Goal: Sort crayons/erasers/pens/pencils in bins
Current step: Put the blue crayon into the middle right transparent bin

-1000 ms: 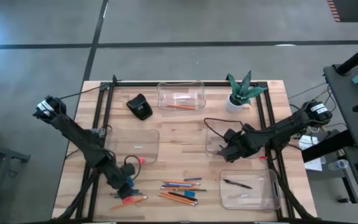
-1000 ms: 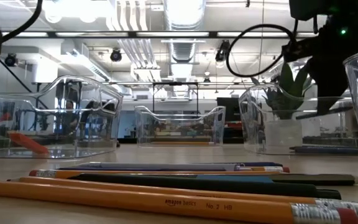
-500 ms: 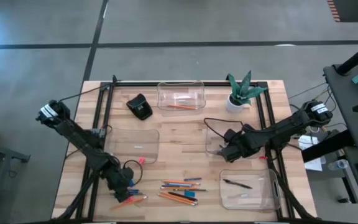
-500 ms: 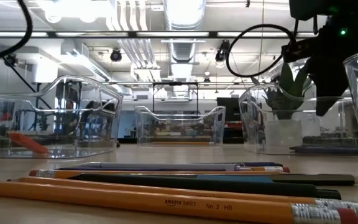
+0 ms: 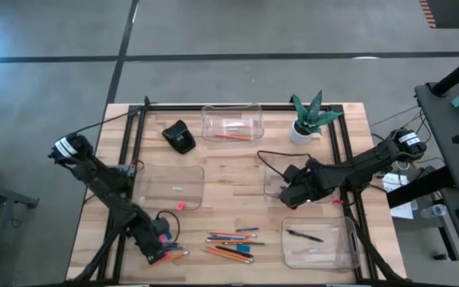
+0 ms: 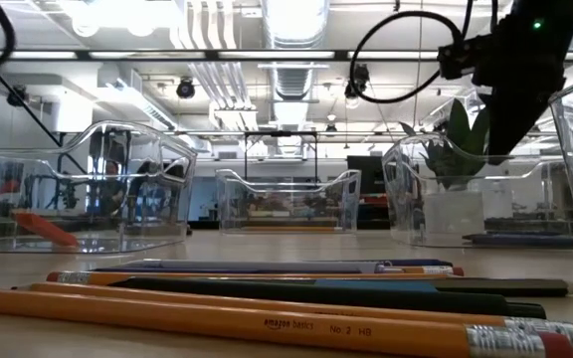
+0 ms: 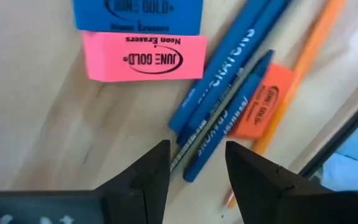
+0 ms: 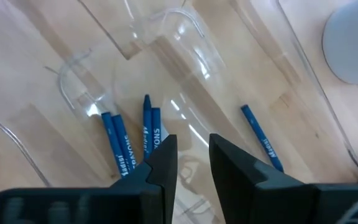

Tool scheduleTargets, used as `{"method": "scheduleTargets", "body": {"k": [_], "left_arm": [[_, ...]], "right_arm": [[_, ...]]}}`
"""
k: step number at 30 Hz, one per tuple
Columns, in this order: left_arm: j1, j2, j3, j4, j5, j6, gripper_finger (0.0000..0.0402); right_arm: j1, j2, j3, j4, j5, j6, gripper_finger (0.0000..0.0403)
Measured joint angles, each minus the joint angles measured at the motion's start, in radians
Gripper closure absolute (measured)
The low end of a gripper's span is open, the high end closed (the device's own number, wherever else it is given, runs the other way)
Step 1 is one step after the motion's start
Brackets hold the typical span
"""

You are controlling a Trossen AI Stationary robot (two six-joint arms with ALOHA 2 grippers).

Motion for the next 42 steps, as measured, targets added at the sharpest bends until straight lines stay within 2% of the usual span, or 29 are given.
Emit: {"method": "scheduleTargets", "body": {"k": [5, 12, 16, 20, 38, 42], "left_arm": [[-0.013, -0.042, 0.022, -0.121, -0.09, -0.01, 0.0262], [-0.015, 0.008, 0.03, -0.114, -0.159, 0.057, 0.0264], [-0.022, 0.047, 0.058, -0.113, -0.194, 0.146, 0.0274], [-0.028, 0.092, 0.078, -0.113, -0.206, 0.206, 0.0287], [-0.034, 0.207, 0.078, -0.132, -0.271, 0.23, 0.0301], [-0.041, 0.236, 0.084, -0.143, -0.262, 0.317, 0.0322]], "right_arm": [[0.0, 0.0, 0.008, 0.001, 0.022, 0.0, 0.0316], [0.0, 0.001, 0.005, 0.001, 0.022, 0.013, 0.0316], [0.0, 0.001, 0.005, 0.001, 0.022, 0.014, 0.0316], [0.0, 0.001, 0.005, 0.001, 0.022, 0.018, 0.0316], [0.0, 0.001, 0.005, 0.002, 0.023, 0.019, 0.0316], [0.0, 0.001, 0.005, 0.001, 0.023, 0.019, 0.0316]]}}
